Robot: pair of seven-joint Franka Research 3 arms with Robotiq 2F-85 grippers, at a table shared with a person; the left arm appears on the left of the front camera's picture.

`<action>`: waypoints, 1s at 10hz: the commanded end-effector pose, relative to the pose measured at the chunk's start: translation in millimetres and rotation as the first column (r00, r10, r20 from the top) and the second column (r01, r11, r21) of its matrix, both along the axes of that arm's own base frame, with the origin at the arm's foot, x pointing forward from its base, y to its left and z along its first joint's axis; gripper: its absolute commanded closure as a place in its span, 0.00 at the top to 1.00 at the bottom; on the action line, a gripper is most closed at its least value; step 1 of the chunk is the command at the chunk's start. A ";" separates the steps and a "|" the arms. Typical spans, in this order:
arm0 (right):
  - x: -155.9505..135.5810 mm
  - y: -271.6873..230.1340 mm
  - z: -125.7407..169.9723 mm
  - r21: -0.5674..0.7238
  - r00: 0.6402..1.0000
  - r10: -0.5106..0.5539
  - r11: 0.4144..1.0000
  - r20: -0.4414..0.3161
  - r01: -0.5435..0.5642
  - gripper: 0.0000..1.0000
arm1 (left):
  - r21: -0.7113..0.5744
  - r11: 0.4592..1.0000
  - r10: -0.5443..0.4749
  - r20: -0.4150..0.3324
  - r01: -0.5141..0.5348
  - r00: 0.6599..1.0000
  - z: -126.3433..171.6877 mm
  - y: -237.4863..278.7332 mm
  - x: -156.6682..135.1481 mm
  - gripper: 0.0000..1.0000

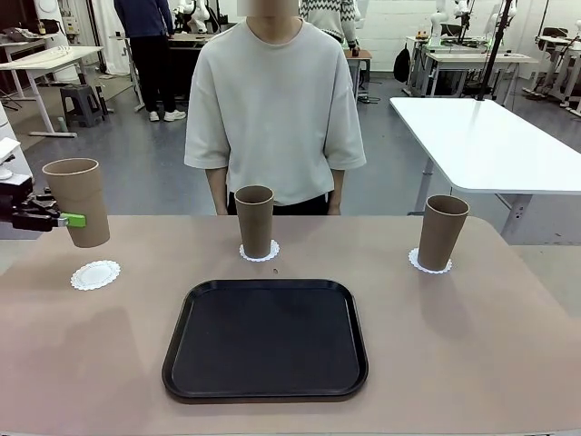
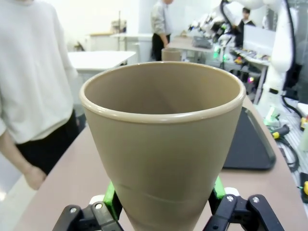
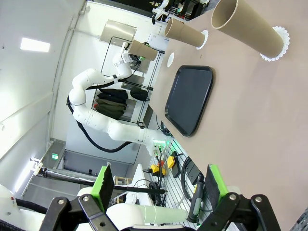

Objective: Place coasters on the table and set cups on them.
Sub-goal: Take one Reusable plastic cup from the Flat Tray and place it on a coaster set by the human.

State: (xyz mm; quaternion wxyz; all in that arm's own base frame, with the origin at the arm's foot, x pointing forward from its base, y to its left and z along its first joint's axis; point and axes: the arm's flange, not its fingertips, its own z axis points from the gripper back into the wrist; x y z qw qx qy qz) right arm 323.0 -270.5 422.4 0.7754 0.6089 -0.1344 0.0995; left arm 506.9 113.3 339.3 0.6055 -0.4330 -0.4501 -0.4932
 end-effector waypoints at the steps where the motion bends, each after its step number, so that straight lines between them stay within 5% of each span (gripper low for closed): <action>1: -0.1 0.4 2.4 0.000 1.000 -0.005 1.000 -0.016 0.005 1.00 | -0.041 0.994 -0.095 0.042 0.097 0.995 -9.0 11.9 0.3 0.84; 6: -0.1 0.4 2.4 0.000 1.000 -0.005 1.000 -0.016 0.005 1.00 | -0.030 0.991 -0.122 0.128 0.127 0.984 -38.7 26.1 7.1 0.84; 10: -0.1 0.4 2.4 0.000 1.000 -0.005 1.000 -0.016 0.005 1.00 | -0.059 0.990 -0.121 0.079 0.126 0.989 -60.0 31.4 24.7 0.84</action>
